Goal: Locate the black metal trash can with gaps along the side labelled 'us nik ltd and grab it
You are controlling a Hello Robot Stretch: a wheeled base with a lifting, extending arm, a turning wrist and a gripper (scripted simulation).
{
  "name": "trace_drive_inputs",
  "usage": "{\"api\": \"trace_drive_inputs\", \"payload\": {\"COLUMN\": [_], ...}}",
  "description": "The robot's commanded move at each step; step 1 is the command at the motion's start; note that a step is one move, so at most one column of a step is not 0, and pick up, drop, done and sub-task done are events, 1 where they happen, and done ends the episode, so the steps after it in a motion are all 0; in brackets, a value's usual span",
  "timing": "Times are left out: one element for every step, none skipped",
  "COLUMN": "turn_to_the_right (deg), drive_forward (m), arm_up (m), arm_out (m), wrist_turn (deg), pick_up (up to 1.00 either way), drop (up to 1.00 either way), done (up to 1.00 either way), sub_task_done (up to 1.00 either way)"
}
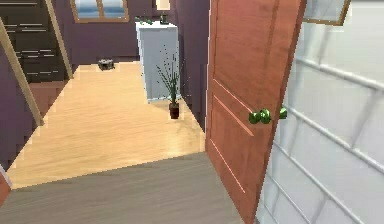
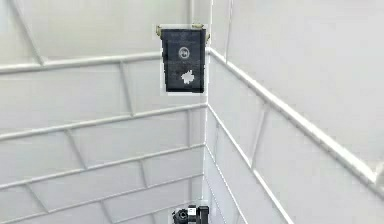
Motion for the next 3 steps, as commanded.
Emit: {"api": "trace_drive_inputs", "payload": {"turn_to_the_right": [0.0,0.0,0.0], "drive_forward": [0.0,0.0,0.0], "arm_up": [0.0,0.0,0.0], "arm_out": [0.0,0.0,0.0], "wrist_turn": [45.0,45.0,45.0], "pick_up": [0.0,0.0,0.0], "drop": [0.0,0.0,0.0], "done": [0.0,0.0,0.0], "sub_task_done": [0.0,0.0,0.0]}}
